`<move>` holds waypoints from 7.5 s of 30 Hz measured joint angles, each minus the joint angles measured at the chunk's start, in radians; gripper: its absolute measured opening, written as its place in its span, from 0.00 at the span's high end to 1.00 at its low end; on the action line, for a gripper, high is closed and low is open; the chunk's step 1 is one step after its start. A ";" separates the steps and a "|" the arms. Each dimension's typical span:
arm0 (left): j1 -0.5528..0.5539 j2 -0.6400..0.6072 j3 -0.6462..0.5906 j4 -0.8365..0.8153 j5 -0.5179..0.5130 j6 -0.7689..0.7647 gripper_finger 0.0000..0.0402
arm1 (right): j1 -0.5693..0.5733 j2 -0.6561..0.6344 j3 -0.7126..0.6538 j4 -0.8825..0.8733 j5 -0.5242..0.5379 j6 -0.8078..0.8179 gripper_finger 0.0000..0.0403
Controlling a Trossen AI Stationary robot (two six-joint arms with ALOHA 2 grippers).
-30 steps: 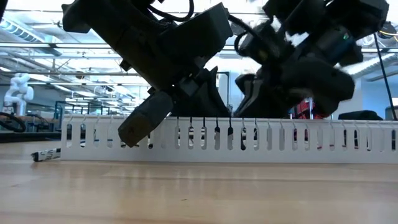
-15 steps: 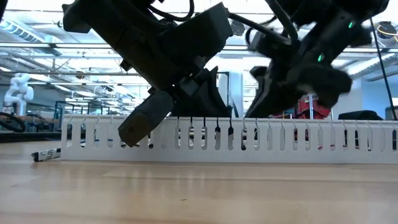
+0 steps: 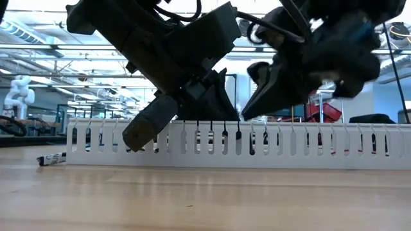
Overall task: Ziptie cables
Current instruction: Put the zip-tied cables into the white cable duct, then close the white cable duct
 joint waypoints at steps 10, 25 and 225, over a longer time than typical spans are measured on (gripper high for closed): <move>0.000 0.000 0.000 0.002 0.000 0.000 0.98 | -0.043 0.123 0.004 0.100 -0.048 -0.019 1.00; -0.011 0.005 0.021 0.024 -0.205 -0.060 0.97 | -0.048 0.072 0.002 -0.047 -0.045 0.024 1.00; 0.754 -0.371 -0.249 -0.136 0.078 -0.553 0.64 | -0.908 0.337 0.512 -0.693 -0.284 -0.260 1.00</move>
